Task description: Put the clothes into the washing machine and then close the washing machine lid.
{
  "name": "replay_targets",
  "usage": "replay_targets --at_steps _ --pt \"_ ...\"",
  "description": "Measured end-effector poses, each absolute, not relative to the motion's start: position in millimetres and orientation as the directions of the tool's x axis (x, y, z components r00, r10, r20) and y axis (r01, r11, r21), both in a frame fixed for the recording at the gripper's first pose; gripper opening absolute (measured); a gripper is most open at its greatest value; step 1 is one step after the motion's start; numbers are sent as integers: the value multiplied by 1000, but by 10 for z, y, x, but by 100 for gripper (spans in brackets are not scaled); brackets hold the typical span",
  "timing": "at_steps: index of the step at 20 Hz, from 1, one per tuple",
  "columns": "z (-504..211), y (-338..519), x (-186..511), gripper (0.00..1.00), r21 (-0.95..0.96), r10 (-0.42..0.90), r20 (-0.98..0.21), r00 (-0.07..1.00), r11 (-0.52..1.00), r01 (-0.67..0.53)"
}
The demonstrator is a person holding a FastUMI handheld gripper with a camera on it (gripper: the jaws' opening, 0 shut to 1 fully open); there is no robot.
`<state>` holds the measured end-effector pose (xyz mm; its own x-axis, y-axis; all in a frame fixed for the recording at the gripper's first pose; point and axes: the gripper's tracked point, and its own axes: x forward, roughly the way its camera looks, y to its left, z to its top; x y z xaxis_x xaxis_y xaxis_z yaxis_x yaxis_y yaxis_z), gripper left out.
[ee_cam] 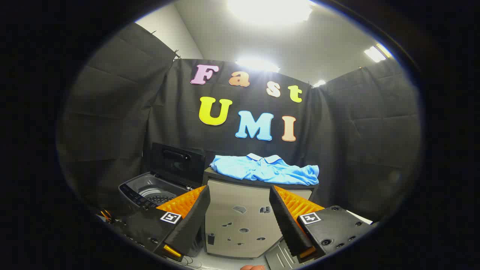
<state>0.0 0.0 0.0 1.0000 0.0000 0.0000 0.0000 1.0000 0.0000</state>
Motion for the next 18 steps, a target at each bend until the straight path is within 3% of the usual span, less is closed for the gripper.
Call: replay_targets --at_steps 18 --pt "-11 6 -63 98 2 -2 -7 1000 1000 2"
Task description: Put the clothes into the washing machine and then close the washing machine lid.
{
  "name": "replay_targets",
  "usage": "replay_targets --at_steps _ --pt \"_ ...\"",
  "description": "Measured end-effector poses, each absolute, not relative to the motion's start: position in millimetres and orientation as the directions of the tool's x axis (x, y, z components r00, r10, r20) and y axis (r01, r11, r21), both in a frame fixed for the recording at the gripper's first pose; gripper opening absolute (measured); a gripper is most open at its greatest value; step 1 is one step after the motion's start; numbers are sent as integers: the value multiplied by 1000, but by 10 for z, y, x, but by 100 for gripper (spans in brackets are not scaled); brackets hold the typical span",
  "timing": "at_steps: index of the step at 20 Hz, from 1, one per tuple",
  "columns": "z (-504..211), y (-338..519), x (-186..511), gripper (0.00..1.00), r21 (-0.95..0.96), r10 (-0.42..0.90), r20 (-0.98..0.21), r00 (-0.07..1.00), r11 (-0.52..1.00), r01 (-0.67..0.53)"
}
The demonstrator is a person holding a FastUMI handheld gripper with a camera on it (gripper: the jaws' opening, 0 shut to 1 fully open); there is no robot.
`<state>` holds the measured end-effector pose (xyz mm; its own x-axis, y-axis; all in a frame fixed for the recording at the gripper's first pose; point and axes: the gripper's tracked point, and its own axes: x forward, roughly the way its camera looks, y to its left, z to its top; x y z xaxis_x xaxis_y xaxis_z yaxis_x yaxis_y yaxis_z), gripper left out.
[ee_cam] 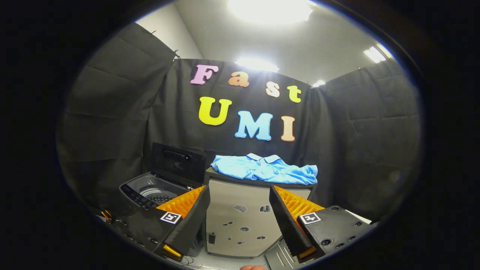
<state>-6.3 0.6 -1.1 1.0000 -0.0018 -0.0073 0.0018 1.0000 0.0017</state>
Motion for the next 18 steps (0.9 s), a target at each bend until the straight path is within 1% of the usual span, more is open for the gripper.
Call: replay_targets --at_steps 18 --pt "-4 -36 39 98 -8 -12 -10 1000 1000 12"
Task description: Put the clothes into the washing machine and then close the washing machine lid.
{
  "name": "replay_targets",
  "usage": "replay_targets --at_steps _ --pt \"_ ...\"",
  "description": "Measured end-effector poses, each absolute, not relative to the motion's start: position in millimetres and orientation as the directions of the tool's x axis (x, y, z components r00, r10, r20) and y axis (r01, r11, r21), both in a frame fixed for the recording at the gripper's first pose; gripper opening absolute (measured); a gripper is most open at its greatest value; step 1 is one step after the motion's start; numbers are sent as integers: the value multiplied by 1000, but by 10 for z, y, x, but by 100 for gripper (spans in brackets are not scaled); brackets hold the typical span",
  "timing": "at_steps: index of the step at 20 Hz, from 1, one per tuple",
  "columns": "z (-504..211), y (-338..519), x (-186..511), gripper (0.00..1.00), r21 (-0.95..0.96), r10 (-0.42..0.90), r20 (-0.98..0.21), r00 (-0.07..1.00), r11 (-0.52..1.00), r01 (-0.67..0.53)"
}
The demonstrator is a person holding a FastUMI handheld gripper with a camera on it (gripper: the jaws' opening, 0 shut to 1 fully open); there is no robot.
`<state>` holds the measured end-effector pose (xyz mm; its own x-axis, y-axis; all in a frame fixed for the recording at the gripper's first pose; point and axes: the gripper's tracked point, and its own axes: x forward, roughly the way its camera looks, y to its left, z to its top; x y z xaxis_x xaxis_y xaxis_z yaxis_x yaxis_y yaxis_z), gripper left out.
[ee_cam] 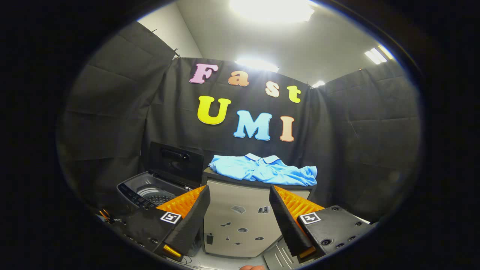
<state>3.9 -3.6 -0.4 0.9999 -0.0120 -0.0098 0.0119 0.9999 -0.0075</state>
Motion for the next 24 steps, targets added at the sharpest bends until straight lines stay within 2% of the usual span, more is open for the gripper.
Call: replay_targets --at_steps 11,20,24 --pt "373 -219 175 98 -5 -52 1 999 999 52" --pt "430 -544 810 98 86 15 -162 987 996 -1" --pt "569 -683 1258 98 128 38 -170 985 992 -17"
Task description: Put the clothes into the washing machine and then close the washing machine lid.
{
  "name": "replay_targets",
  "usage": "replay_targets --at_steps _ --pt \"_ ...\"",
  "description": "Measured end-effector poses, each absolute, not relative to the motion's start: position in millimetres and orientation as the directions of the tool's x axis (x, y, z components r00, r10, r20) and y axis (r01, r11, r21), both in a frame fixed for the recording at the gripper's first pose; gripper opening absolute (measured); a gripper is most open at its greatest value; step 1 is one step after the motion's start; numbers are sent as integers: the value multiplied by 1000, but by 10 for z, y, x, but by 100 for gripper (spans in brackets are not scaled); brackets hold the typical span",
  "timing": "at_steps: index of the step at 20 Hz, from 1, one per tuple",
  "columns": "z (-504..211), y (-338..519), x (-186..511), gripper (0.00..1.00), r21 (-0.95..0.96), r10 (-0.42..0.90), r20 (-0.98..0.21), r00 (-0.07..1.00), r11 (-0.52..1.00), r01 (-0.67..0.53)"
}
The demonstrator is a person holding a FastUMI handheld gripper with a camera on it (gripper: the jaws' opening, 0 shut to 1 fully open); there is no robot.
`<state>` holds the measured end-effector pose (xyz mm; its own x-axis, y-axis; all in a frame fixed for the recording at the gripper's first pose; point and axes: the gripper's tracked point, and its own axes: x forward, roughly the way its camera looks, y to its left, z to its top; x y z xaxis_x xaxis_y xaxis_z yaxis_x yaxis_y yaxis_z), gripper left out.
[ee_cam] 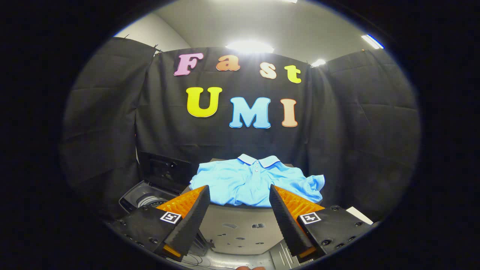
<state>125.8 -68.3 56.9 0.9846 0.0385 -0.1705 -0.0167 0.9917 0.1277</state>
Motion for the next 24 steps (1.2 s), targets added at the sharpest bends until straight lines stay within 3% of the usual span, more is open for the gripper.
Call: replay_targets --at_steps 13,24 --pt "166 -886 2628 99 74 57 -420 906 997 -29" --pt "-504 -1038 3313 99 127 61 -558 828 992 12"
